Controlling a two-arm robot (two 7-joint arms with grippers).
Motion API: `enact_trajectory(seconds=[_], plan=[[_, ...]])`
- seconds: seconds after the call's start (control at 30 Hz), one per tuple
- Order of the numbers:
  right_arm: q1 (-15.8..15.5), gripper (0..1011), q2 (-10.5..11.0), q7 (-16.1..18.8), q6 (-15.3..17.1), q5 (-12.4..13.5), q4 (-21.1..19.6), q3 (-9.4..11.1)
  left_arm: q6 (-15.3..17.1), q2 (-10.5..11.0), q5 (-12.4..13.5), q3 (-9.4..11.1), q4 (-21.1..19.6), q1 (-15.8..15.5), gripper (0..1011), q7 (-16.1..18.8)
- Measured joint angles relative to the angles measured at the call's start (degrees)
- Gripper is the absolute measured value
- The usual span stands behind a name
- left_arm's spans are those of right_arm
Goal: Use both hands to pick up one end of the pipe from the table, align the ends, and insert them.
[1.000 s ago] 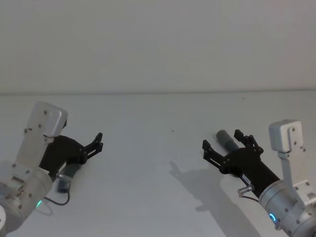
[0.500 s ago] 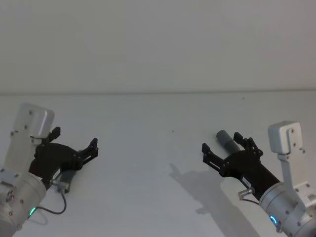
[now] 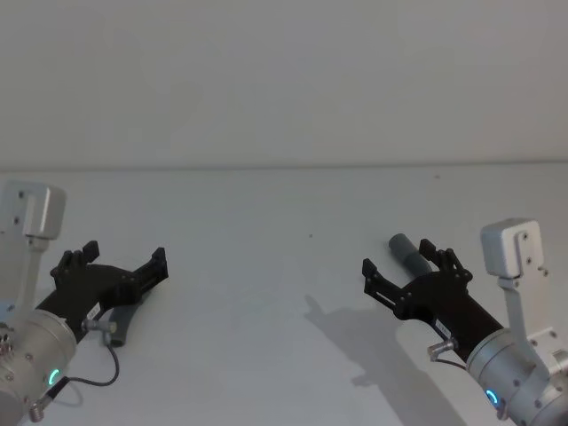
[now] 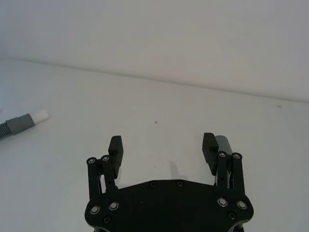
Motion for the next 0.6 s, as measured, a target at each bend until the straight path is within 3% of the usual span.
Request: enact_trajectory(seconds=[0.27,0.6], plan=[[0.0,1000,0.0,0.0,0.1,0.0,0.0,0.0,3.4,-0.8,-0.8,-0.7,-0.4,-0.2,1001,1.1],[-0.1,1000,0.0,0.0,0.1,0.0,-0.1,0.0,6.9,0.6,1.3,0.4,-0.9,-1.1,1001,1.9]])
